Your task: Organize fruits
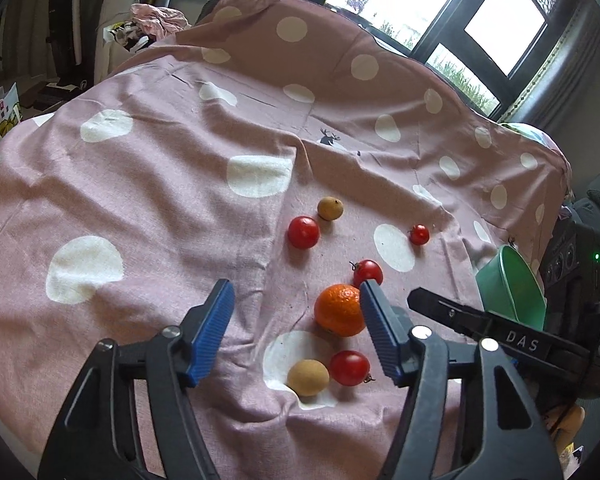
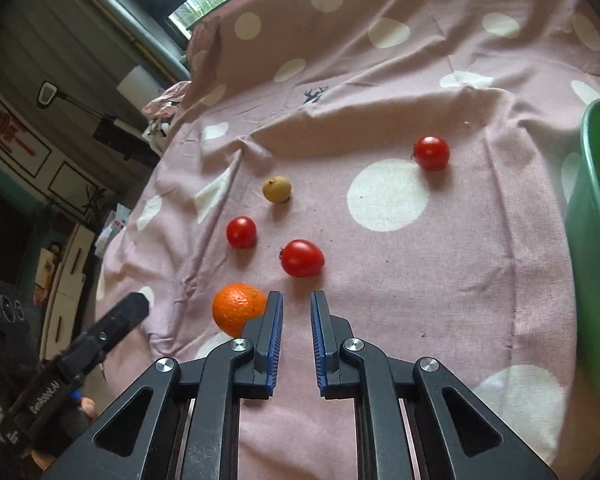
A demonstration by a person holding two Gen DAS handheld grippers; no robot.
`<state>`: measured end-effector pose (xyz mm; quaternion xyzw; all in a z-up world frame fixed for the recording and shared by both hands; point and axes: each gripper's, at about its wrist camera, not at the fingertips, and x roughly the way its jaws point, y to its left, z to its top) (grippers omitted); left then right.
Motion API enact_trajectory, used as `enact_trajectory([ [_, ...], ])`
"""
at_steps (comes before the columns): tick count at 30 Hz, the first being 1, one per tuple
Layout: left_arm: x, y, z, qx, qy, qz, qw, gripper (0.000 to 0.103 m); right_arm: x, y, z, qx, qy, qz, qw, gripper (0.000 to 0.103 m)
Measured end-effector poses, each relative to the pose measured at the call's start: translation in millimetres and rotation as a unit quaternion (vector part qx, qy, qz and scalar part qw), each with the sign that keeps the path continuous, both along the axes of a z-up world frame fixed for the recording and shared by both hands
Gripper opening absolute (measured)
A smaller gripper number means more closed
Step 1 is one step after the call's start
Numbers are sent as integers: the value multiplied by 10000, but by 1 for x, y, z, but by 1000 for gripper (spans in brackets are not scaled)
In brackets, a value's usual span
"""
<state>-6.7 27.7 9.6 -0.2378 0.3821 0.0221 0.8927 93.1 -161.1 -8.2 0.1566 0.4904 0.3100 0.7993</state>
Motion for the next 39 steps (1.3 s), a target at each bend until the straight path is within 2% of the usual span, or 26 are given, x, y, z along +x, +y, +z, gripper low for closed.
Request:
enact_trajectory([
  [1,2,-2,-2,-55,44,-79,9999,51,1,1,0,135,15,20,9999,29],
  [2,4,-5,-4,-95,71,-160,9998,48,1,2,0,291,50,42,9996,46],
  [4,8,-11,-7,-117,128,-287,9994,43,3,4,-1,620,140,95,9979,56],
  [6,13,-17,-11,-115,207,-381,9990,41,5,9,-1,870,216,180,9958,56],
  [10,21,-26,-20,-220,392,-586,9973,41,13,26,-10,1071,428,372,9926,56],
  [15,30,-35,-28,-221,557,-735,9955,41,20,45,-29,979,805,559,9904,56],
  [18,33,-41,-30,5,617,-750,9953,39,20,50,-36,930,954,611,9892,54],
  [20,35,-43,-31,61,624,-762,9951,39,21,49,-39,949,1003,592,9887,48],
  [24,34,-46,-31,67,610,-822,9947,39,21,44,-40,972,962,518,9892,46],
  [27,27,-52,-21,143,426,-907,9949,39,16,38,-36,966,907,477,9900,46],
  [32,15,-74,12,315,-53,-1151,9928,39,2,15,-6,1048,510,309,9927,46],
  [39,6,-122,54,450,-702,-1689,9821,39,-23,-40,41,1094,-170,-150,9937,46],
])
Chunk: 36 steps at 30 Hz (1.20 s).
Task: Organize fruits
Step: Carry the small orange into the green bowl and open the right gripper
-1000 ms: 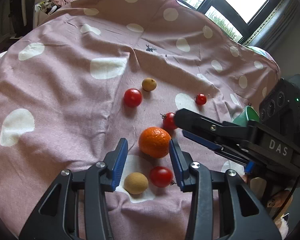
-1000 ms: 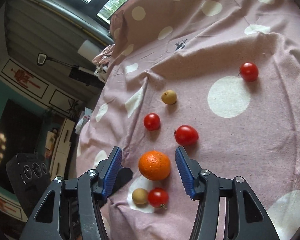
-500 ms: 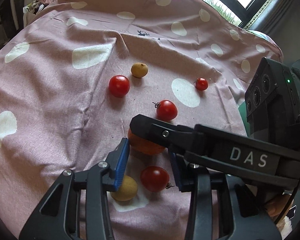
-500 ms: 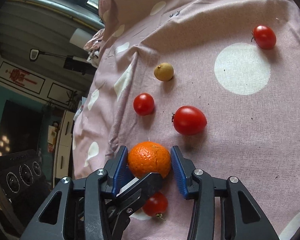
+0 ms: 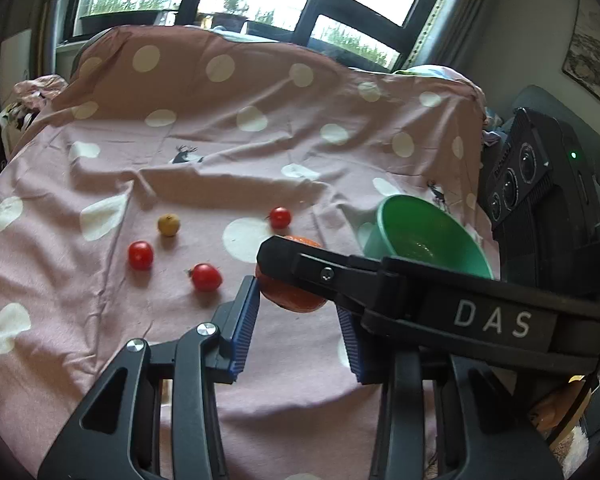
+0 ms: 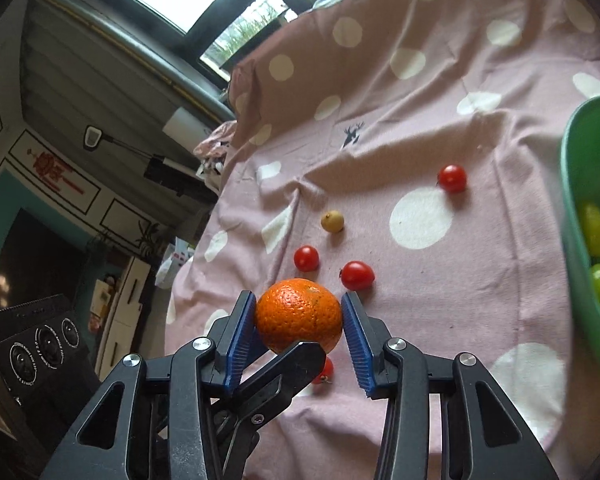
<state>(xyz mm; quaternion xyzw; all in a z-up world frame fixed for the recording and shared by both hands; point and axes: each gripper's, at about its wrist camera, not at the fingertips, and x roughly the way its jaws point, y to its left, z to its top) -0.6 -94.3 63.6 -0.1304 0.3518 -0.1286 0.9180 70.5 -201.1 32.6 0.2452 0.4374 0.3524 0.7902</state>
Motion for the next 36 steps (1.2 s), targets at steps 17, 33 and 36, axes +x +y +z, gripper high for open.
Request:
enact_trajectory([
  [17,50,-136,11,-333,-100,-1500,9881,38,3,-152,14,-167,33,-1654,9861,46],
  [33,72,-165,-25,-743,533,-1649,9821,36,17,-187,-25,-585,817,-2094,9726,47],
  [36,69,-163,-23,-762,496,-1586,9831,38,17,-186,-24,-891,805,-2250,9669,47],
])
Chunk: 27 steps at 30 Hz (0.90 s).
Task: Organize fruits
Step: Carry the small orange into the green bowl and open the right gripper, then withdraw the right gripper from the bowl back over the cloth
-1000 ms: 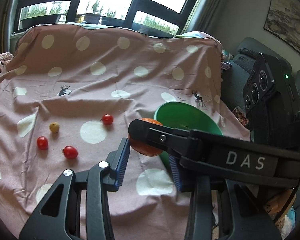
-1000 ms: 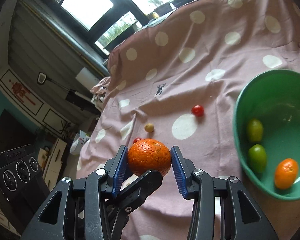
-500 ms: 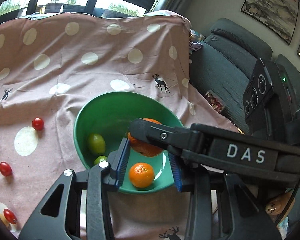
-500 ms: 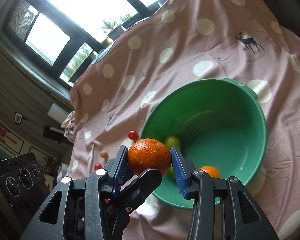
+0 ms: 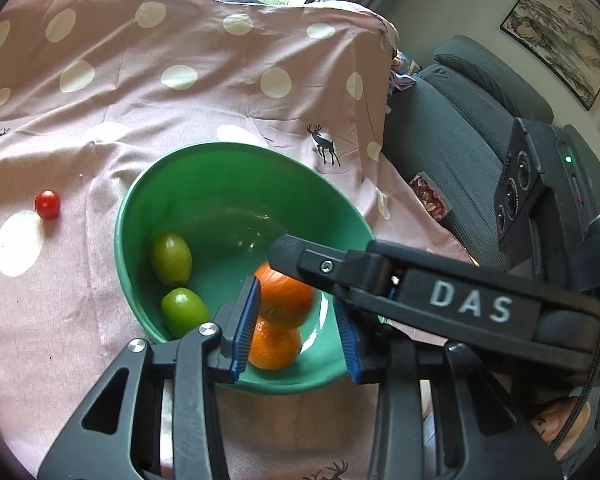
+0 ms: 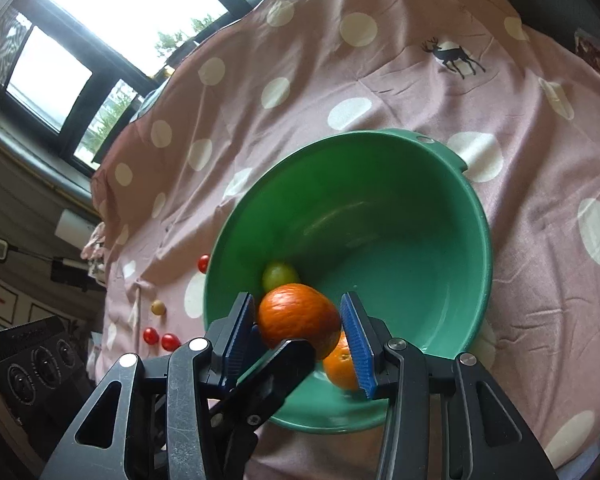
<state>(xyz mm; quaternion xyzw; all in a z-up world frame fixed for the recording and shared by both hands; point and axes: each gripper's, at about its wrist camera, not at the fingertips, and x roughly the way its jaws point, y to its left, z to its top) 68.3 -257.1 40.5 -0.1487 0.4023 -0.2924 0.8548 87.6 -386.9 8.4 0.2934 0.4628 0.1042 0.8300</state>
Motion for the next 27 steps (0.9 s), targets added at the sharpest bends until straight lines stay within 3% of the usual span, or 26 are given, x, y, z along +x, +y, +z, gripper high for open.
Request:
enact_trajectory([
  [4,-6,11,8,-71,-98,94,9999,43,-1,1,4,-117,-71,-75,9999,56],
  [6,-10,21,13,-10,-173,250,9995,53,-4,4,11,-269,-251,-78,9993,62],
  [11,-27,66,26,105,-372,884,9953,74,-14,24,37,-537,-900,5,9945,78],
  [14,-39,109,28,262,-391,1429,9886,79,-19,49,50,-689,-1290,285,9888,82],
  [17,-50,152,24,702,-366,2050,9755,86,-21,87,54,-1015,-1558,643,9804,90],
  [22,-56,203,-3,1949,-102,2789,9403,86,-15,158,36,-1510,-1582,1247,9678,92],
  [25,-62,229,-23,2302,7,3059,9238,86,-10,194,16,-1773,-1412,1670,9595,92],
  [27,-61,246,-36,2311,207,3338,9137,86,-5,210,2,-2043,-1257,1831,9534,92],
])
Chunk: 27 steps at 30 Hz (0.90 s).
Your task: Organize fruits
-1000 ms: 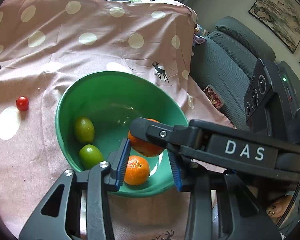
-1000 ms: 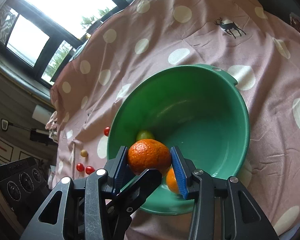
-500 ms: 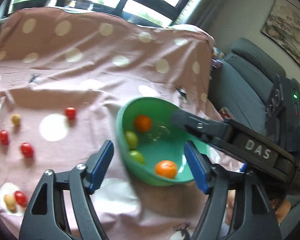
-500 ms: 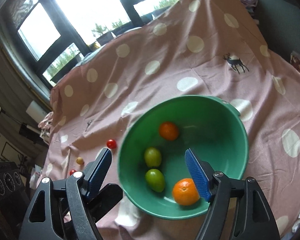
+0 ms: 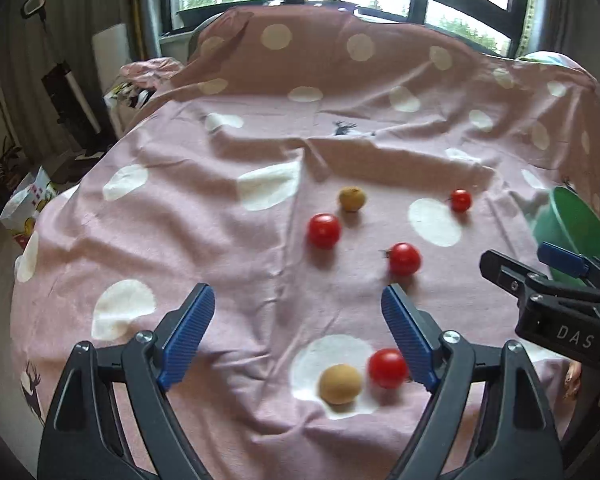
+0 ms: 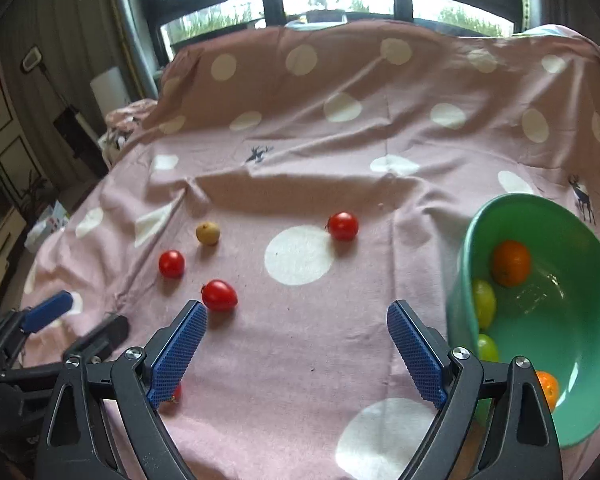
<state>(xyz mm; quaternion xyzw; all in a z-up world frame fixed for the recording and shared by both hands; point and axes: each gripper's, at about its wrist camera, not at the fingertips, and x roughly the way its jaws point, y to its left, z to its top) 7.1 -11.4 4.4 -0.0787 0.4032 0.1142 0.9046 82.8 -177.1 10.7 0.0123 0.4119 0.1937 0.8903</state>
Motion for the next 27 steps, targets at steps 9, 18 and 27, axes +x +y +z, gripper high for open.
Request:
enact_trajectory([
  [9,3,26,-10,-633,112,296,9975,86,23,28,-49,-863,654,-202,9939,92],
  [18,5,32,-17,-858,186,367,9955,86,26,27,-52,-812,753,-153,9937,102],
  [27,6,33,-19,-869,233,345,9953,86,25,29,-52,-829,729,-130,9938,102],
])
